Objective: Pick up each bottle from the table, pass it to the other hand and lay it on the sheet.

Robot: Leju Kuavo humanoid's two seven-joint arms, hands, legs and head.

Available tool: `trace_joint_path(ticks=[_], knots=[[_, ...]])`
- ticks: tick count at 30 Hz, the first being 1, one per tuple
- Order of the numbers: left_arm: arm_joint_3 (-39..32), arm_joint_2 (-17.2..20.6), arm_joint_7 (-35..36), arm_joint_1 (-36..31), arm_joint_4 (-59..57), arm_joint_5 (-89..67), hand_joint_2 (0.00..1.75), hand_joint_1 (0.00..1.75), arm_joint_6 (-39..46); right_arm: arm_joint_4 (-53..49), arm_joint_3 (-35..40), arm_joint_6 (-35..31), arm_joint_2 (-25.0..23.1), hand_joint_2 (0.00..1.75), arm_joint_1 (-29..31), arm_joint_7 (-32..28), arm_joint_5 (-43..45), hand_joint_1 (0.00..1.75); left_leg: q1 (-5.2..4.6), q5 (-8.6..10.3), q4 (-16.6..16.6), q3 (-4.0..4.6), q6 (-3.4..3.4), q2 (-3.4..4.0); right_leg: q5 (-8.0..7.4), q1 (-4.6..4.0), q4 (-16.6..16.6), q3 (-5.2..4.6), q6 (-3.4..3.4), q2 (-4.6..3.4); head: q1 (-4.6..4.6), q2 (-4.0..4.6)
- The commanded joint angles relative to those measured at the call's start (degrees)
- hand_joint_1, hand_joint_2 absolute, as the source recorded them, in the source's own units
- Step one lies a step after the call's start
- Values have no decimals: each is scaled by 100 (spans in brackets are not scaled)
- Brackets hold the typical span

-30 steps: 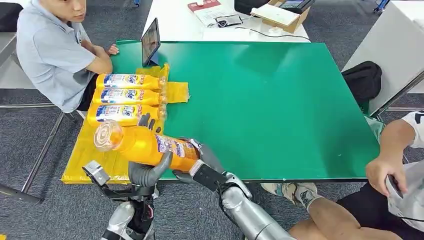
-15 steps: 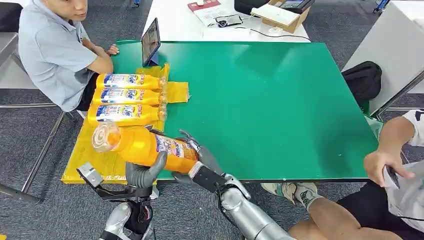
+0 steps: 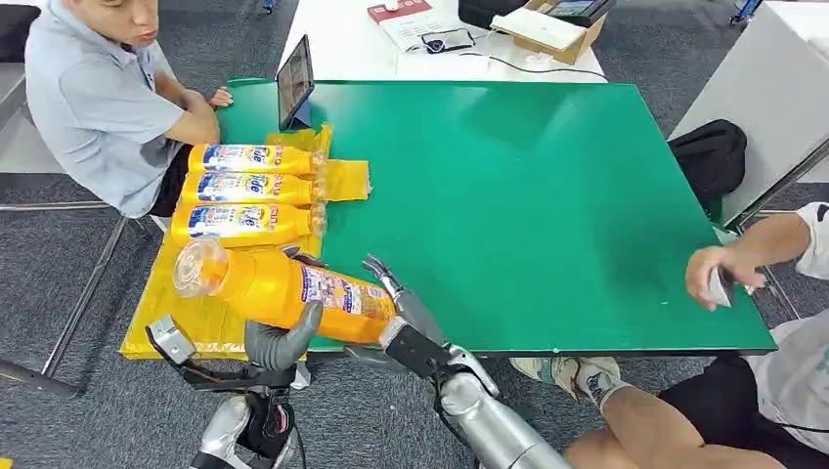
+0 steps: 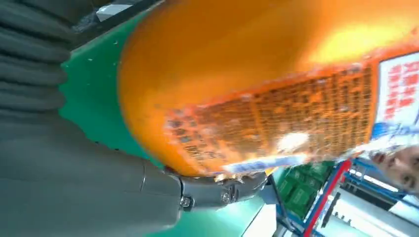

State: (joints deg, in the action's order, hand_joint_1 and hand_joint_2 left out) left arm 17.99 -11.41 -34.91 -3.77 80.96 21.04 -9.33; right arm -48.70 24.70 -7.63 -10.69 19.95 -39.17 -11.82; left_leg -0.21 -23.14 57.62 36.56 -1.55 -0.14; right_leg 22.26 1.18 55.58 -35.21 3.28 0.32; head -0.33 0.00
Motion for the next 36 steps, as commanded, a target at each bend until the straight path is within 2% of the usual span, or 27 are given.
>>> trace_joint_path(ticks=[1,4,7,8,10,11,16,17,18,21,23,27,31,35,36], knots=[[-573,127,-275,-299,-216,-861,175,175,1113,-329,-558,-339,343,0,-247,-83,-32,0,6,-13,-1,-35,10,-13,18,-6,1,39,-17,12,-2,0],[-945,205,-479,-428,-362,-1501,175,175,2171,-919,-999,-891,433,0,-603,-83,26,0,8,-14,0,-33,11,-17,18,-9,-1,40,-17,16,2,0],[-1294,283,-509,-479,-427,-1720,175,175,2585,-1194,-1415,-1248,483,0,-762,-83,119,0,0,-1,-7,-13,5,-9,5,-1,-3,14,-7,9,-2,0],[-1422,250,-509,-465,-316,-1993,175,175,2944,-1359,-1561,-1465,471,0,-820,-83,125,0,4,-11,-5,-32,10,-12,15,-5,-3,35,-15,12,2,0],[-1409,264,-509,-463,-243,-2276,175,175,3199,-1429,-1605,-1533,476,0,-843,-83,127,0,1,-4,-3,-12,6,-9,7,-2,0,14,-8,8,2,0],[-1285,327,-509,-485,-208,-2795,175,175,3722,-1525,-1650,-1642,454,0,-884,-83,137,0,4,-10,1,-22,8,-9,13,-4,3,23,-12,7,2,2],[-1285,327,-509,-485,-208,-2795,175,175,3722,-1525,-1650,-1642,454,0,-884,-83,137,0,2,-4,-2,-10,5,-8,6,-2,0,13,-9,7,2,0],[-1003,421,-509,-615,-500,-3496,175,175,4611,-1592,-1635,-1755,399,0,-913,-83,162,0,7,-15,3,-28,10,-5,15,-8,2,31,-16,3,2,0],[-1022,415,-509,-726,-806,-4038,175,175,4933,-1567,-1606,-1716,382,0,-905,-83,168,0,5,-11,0,-24,9,-6,12,-6,1,27,-14,5,2,2],[-1661,57,-509,-1038,-1505,-6061,175,175,4933,-1349,-1464,-1455,275,0,-854,-83,233,0,2,-2,-6,-17,7,-10,5,-3,-4,19,-10,9,2,0],[-1841,-5,-432,-1275,-2095,-7064,175,175,4933,-1192,-1384,-1341,234,0,-808,-83,277,0,3,-3,-6,-20,7,-6,5,-3,-4,21,-10,5,0,2],[-1246,284,145,-1548,-3103,-8477,175,175,4933,-987,-1248,-1173,249,0,-742,-83,291,0,0,0,-9,-22,6,-4,3,0,-6,23,-8,1,2,0],[-946,377,421,-1710,-3612,-8837,175,175,4933,-918,-1217,-1070,240,0,-693,-83,292,0,3,-6,-9,-33,10,-8,7,-4,-5,34,-14,5,2,0],[-447,473,805,-2266,-4662,-8946,175,175,4719,-856,-1164,-908,194,0,-609,-83,270,0,6,-11,-4,-40,12,-12,13,-7,-2,45,-18,10,2,2],[-299,500,1106,-2469,-4907,-9117,175,175,4609,-840,-1175,-873,171,0,-588,-83,272,0,4,-6,-3,-27,9,-7,7,-5,-2,30,-14,5,0,0]])
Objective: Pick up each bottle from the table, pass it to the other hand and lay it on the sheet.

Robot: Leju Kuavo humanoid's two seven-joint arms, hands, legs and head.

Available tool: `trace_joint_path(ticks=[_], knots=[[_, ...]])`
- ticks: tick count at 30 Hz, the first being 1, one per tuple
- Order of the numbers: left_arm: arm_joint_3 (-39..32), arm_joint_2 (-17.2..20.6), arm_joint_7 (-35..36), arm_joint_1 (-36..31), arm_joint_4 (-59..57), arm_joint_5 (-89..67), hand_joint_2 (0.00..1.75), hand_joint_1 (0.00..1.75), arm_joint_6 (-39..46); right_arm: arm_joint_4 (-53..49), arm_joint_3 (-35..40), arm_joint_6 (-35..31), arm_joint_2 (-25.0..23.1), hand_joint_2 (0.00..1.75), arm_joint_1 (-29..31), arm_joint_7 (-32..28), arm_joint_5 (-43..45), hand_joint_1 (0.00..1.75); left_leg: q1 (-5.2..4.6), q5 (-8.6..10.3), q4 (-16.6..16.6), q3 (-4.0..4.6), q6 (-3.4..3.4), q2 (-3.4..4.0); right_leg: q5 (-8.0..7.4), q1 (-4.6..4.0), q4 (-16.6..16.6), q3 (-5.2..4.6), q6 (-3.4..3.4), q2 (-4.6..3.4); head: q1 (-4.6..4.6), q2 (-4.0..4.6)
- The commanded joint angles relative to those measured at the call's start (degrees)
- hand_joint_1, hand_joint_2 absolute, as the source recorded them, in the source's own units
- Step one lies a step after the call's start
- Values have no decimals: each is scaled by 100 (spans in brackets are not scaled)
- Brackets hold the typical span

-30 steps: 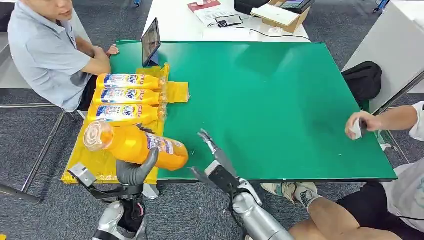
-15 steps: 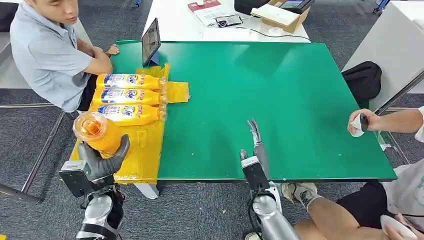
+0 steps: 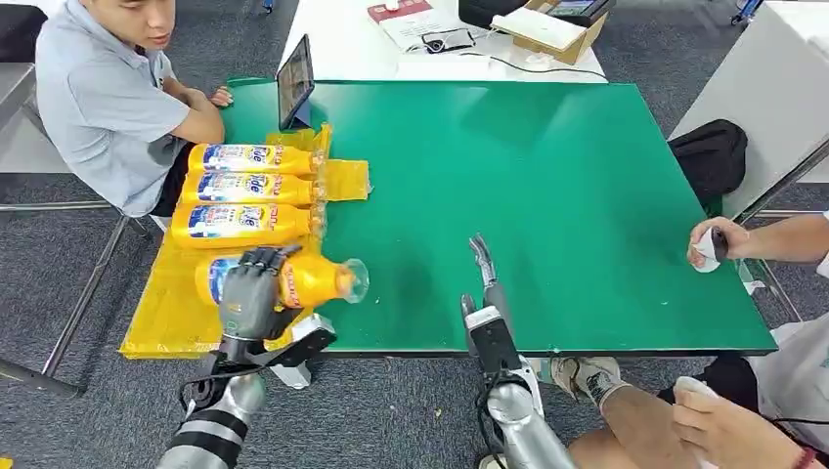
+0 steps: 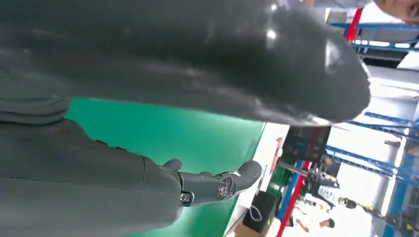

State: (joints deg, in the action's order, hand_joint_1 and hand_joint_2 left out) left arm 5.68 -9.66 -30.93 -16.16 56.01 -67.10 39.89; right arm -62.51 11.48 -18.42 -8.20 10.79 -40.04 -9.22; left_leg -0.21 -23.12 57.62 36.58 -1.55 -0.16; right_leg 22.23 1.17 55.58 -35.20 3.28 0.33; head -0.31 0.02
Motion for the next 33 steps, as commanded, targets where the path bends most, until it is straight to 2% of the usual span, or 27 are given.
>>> trace_joint_path(ticks=[1,2,10,13,16,20,22,23,24,25,27,28,30,33], knots=[[935,323,708,-1256,-2416,-302,175,175,-325,543,149,208,-84,0,328,4,12,0,2,-2,-4,-16,6,-4,4,-2,-2,16,-9,3,0,-2],[1069,350,1029,-1447,-2678,-452,175,175,-376,563,135,244,-104,0,344,4,-16,0,7,-10,-1,-33,11,-7,13,-7,0,35,-17,6,0,-2],[1089,354,1040,-1517,-2741,-426,175,175,-381,563,126,246,-114,0,343,4,-30,0,3,-7,-3,-21,7,6,5,-4,-1,21,-11,-6,-2,0],[1248,374,1683,-1763,-3057,-714,175,175,-552,612,88,303,-157,0,356,4,-74,0,5,-6,-2,-17,6,5,4,-5,-1,18,-10,-6,-2,-2],[1227,299,2040,-2043,-3331,-767,175,175,-800,650,49,305,-210,0,365,4,-125,0,8,-8,2,-20,9,4,7,-8,2,22,-13,-4,0,-2],[1251,169,2503,-2349,-3624,-896,175,175,-1190,644,-28,338,-261,0,364,4,-185,0,8,-10,3,-26,10,6,7,-9,3,26,-15,-8,0,-2],[1225,136,2432,-2380,-3676,-841,175,175,-1412,630,-56,367,-272,0,357,4,-195,0,9,-14,7,-32,12,2,12,-10,7,30,-19,-4,-2,0],[1157,117,2312,-2358,-3670,-732,175,155,-1522,622,-70,387,-273,0,349,4,-213,0,7,-9,2,-26,9,0,8,-8,4,24,-14,-1,-2,0],[1049,76,2132,-2316,-3656,-556,175,115,-1646,613,-94,399,-272,0,333,4,-231,0,4,-3,-1,-19,6,3,4,-4,3,16,-10,-2,0,-2],[1031,64,2051,-2299,-3659,-505,175,45,-1728,611,-108,402,-269,0,324,4,-243,0,7,-13,1,-38,10,5,13,-7,6,34,-16,-4,-2,-2],[1050,25,1886,-2257,-3653,-411,175,24,-2085,645,-171,425,-250,0,313,4,-268,0,5,-13,-1,-39,9,6,12,-6,4,38,-14,-6,-2,-2],[1020,1,1813,-2238,-3630,-333,175,3,-2162,647,-190,412,-247,0,312,4,-290,0,6,-12,-1,-38,9,8,11,-6,4,36,-14,-8,-2,-2],[903,-66,1540,-2246,-3604,-23,175,0,-2586,623,-217,425,-247,0,320,4,-299,0,6,-11,-3,-41,9,-1,13,-6,1,42,-14,1,0,-2],[883,-82,1452,-2245,-3578,56,175,0,-2687,630,-223,430,-249,0,335,4,-302,0,4,-12,0,-37,8,1,12,-4,4,38,-13,-5,0,-2]])
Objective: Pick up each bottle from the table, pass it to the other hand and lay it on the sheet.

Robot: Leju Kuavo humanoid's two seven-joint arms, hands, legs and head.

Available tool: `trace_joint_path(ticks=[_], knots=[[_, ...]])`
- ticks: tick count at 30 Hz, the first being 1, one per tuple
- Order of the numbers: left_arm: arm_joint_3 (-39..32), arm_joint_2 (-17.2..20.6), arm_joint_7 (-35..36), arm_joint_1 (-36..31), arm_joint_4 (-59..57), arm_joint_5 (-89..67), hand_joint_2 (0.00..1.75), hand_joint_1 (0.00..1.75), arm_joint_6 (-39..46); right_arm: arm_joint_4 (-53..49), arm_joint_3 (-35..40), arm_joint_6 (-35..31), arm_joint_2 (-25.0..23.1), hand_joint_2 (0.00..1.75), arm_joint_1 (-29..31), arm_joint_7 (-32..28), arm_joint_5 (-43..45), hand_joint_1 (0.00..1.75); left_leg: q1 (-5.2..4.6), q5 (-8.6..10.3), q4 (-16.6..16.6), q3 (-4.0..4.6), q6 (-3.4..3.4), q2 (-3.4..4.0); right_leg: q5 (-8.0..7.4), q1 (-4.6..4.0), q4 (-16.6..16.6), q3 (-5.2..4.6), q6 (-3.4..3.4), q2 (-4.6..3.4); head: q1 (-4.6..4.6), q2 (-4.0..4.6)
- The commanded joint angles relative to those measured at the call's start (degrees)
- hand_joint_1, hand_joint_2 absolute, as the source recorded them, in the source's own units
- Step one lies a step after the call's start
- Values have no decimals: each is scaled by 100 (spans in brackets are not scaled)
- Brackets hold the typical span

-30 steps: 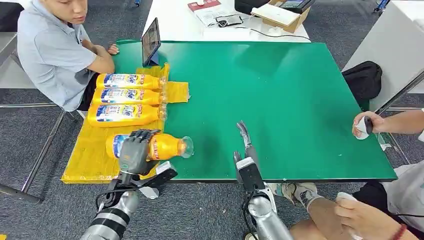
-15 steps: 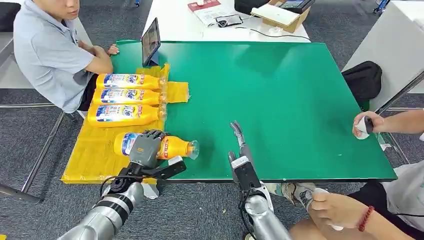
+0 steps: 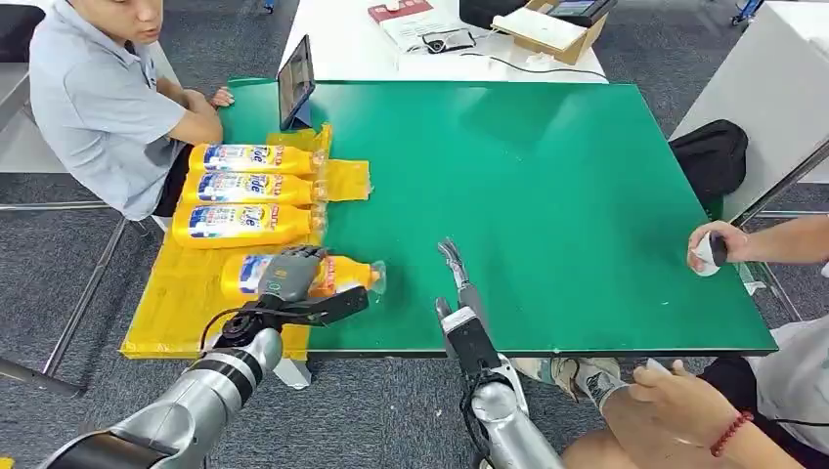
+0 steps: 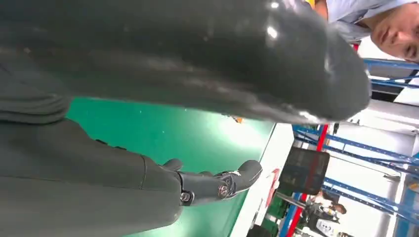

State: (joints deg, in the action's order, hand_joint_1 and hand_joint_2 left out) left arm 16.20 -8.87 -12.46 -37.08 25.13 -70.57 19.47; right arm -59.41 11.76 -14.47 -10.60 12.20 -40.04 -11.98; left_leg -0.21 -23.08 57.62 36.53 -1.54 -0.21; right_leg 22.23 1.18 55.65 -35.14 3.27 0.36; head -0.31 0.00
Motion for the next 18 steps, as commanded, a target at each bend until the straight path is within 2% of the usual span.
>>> trace_joint_path(ticks=[1,6,11,12,15,18], knots=[[-244,-176,-608,-144,-444,624,175,0,-866,318,-251,39,-8,0,205,4,-19,0,3,-14,-3,-34,8,9,9,-4,-4,32,-13,-10,0,0],[-406,-242,-1585,82,-54,1722,175,0,-1216,426,-182,42,48,0,257,4,64,0,1,-8,-5,-33,8,7,6,-3,-7,33,-14,-9,-2,0],[-733,-359,-2166,386,557,2561,175,0,-733,317,-118,-36,79,0,202,4,152,0,2,-11,-2,-37,5,17,7,-4,-5,37,-11,-16,0,0],[-987,-472,-2434,574,947,3097,175,0,-480,182,-67,-113,87,0,148,4,174,0,1,-6,-3,-29,4,11,5,-3,-4,30,-9,-9,-2,2],[-1190,-602,-2668,868,1551,3859,175,0,-406,-88,15,-255,85,0,40,4,238,0,2,-5,0,-21,4,2,8,-4,-1,22,-9,0,-2,0],[-1370,-765,-2754,1279,2408,5257,175,0,-651,-870,354,-653,186,0,-201,4,380,0,3,-20,4,-35,7,8,19,-6,1,34,-14,-6,0,0]])
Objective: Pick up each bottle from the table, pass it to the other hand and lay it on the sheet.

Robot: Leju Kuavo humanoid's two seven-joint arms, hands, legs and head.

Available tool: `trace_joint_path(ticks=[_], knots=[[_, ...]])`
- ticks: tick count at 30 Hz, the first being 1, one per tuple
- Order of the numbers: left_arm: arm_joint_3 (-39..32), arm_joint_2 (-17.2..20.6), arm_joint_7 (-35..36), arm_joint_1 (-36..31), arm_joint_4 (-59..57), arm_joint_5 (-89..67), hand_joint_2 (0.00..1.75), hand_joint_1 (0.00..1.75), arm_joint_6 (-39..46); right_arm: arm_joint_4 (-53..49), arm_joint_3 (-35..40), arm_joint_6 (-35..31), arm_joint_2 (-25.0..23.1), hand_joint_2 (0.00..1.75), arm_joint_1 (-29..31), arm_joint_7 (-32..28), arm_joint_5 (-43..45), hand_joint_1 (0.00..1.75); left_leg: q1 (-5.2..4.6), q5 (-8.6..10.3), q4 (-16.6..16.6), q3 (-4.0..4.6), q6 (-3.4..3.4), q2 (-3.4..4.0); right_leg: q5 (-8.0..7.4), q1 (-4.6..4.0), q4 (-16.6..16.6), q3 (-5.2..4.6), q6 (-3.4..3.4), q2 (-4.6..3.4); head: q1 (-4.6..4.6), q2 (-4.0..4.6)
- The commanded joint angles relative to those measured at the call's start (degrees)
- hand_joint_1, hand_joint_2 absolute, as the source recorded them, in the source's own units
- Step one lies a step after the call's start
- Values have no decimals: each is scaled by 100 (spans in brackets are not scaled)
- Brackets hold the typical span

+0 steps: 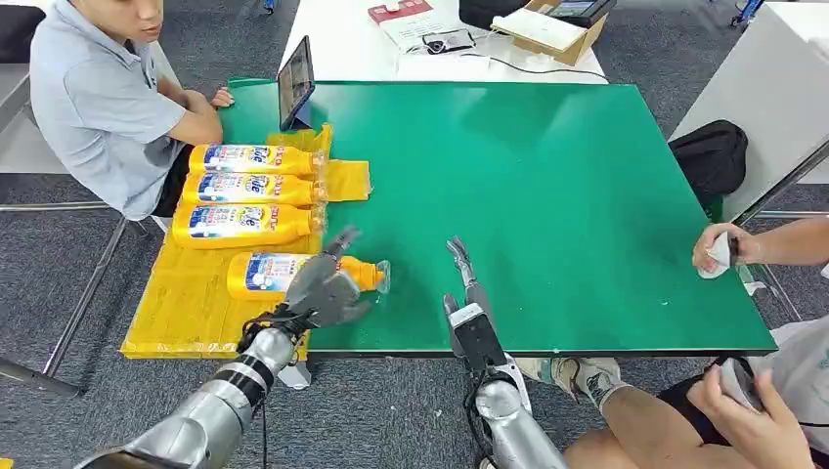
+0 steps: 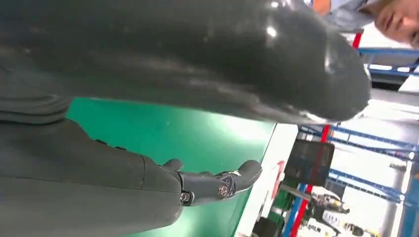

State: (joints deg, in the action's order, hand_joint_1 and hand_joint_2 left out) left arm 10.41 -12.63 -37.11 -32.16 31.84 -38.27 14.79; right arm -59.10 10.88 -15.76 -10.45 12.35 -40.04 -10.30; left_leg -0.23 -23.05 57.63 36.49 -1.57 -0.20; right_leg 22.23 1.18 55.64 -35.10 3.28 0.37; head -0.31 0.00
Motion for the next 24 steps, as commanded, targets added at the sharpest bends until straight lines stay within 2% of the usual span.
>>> trace_joint_path(ticks=[1,6,7,10,15,19,20,21,23,24], knots=[[-758,-411,-289,924,2007,2536,175,0,-209,-1176,655,-805,263,0,-286,4,247,0,2,-19,4,-22,8,7,16,-3,3,21,-12,-8,-2,0],[-743,-426,-289,977,2083,2691,175,0,-227,-1267,708,-902,279,0,-318,4,245,0,6,-16,5,-9,7,7,12,-6,2,8,-12,-7,0,0],[-768,-460,-289,1085,2299,3095,175,0,-260,-1437,848,-1104,345,175,-353,4,242,0,9,-25,8,-25,10,10,20,-10,3,23,-18,-10,-2,2],[-622,-460,-289,1522,2796,3776,175,0,-393,-1385,1065,-1402,377,175,-365,4,268,0,9,-33,13,-33,12,16,26,-10,9,27,-21,-17,0,0],[-622,-460,-289,1522,2796,3776,175,0,-393,-1385,1065,-1402,377,175,-365,4,268,0,7,-20,1,-20,9,11,16,-8,-2,17,-15,-8,-2,0],[-97,-243,-289,2296,3862,3853,175,0,-146,-1429,1532,-2285,422,175,-349,4,232,0,5,-28,-3,-36,10,24,21,-6,-4,27,-18,-26,0,0],[-76,-226,-289,2443,4148,3761,175,0,73,-1409,1611,-2424,390,175,-314,4,232,0,8,-40,4,-48,14,35,28,-9,1,38,-24,-36,-2,0],[-58,-195,-289,2611,4445,3843,175,0,147,-1435,1571,-2424,303,175,-296,4,134,0,2,-20,-3,-11,10,28,10,-3,-2,0,-12,-28,-2,2],[-329,-315,-289,2689,4481,4165,175,0,-61,-1486,1444,-2424,157,175,-300,4,-173,0,4,-26,2,-14,12,31,15,-5,2,4,-15,-30,0,0],[-369,-329,-289,2732,4669,3865,175,0,262,-1426,1488,-2424,140,175,-282,4,-117,0,3,-16,-1,0,9,23,7,-3,-2,-7,-10,-22,-2,0]])
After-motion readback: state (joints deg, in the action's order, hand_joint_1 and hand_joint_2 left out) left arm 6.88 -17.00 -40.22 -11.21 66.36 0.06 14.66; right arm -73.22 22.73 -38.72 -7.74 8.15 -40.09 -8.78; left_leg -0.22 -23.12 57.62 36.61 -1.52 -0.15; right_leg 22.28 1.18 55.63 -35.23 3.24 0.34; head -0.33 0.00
